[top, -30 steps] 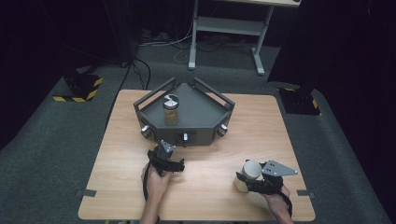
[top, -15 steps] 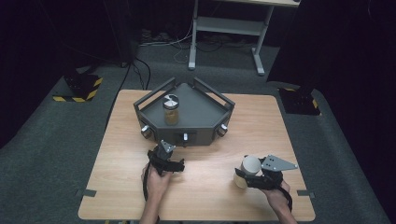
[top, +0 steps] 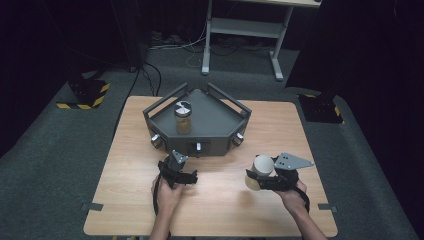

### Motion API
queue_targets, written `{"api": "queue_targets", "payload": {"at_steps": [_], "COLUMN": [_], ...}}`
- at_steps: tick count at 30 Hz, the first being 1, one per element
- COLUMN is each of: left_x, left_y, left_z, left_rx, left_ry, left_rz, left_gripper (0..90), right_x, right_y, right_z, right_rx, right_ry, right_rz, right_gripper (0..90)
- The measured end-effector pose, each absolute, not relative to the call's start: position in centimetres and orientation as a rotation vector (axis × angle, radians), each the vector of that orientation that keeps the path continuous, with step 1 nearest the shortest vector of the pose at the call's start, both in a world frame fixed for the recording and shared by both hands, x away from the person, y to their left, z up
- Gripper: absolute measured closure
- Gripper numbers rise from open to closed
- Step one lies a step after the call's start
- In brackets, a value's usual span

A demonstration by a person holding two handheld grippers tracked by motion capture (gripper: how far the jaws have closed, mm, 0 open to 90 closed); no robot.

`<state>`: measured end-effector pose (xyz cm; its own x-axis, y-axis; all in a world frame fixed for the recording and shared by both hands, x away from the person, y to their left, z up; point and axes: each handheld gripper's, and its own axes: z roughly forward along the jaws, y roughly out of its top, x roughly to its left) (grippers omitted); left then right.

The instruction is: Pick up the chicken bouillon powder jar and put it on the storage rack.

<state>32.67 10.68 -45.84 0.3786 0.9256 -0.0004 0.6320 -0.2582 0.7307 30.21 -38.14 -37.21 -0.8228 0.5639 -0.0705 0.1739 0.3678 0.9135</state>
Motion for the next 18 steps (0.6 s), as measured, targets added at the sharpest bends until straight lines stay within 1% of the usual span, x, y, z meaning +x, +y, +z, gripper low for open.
{"api": "queue_targets", "payload": {"at_steps": [9,18], "left_x": [32.7,32.7], "left_y": [10.7,10.7], "left_z": [-45.8,-45.8], "left_rx": [1.991,1.991], "left_ry": [1.337,1.337], "left_rz": [0.581,0.581], "left_gripper": [0.5,0.5], "right_x": [32.7,34.8], "right_y": [-36.3,-34.8], "right_z": [-34.4,-32.5], "right_rx": [0.599,0.575], "right_ry": [2.278,2.286], "right_rz": [1.488,1.51], "right_gripper": [34.1,34.1]}}
